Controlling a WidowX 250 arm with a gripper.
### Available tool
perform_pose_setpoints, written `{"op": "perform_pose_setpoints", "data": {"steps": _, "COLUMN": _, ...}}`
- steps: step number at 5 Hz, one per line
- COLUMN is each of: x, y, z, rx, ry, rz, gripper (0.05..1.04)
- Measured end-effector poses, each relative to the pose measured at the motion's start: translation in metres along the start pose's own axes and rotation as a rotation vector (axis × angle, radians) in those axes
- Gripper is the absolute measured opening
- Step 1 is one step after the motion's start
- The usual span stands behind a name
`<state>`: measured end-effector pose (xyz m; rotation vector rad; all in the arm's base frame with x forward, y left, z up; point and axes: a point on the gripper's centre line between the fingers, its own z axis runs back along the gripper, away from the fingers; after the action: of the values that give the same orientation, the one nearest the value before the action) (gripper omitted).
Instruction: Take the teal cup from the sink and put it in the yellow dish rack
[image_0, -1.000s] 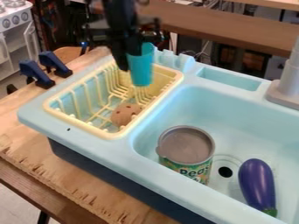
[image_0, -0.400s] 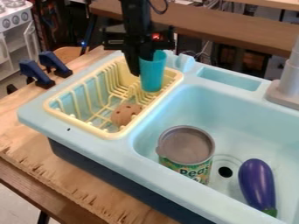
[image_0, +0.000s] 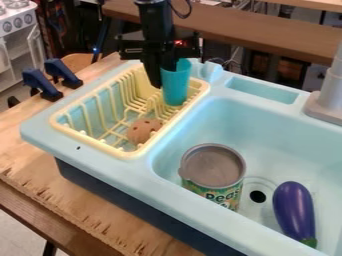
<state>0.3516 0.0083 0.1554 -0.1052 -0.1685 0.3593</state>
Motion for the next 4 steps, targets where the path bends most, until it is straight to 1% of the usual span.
{"op": "perform_pose_setpoints", "data": {"steps": 1, "x": -0.0003, "y": 0.0009, "z": -0.0146, "rx": -0.015, "ry": -0.006, "rz": -0.024, "gripper": 0.141}}
{"op": "perform_pose_setpoints", "data": {"steps": 2, "x": -0.0017, "y": 0.0041, "z": -0.0208, "rx": -0.033, "ry": -0.005, "rz": -0.02, "gripper": 0.141}}
{"op": "perform_pose_setpoints", "data": {"steps": 3, "x": -0.004, "y": 0.0061, "z": -0.0229, "rx": -0.042, "ry": 0.008, "rz": -0.014, "gripper": 0.186}}
{"op": "perform_pose_setpoints", "data": {"steps": 4, "x": -0.0031, "y": 0.0053, "z": -0.0219, "rx": -0.086, "ry": 0.013, "rz": -0.006, "gripper": 0.426}}
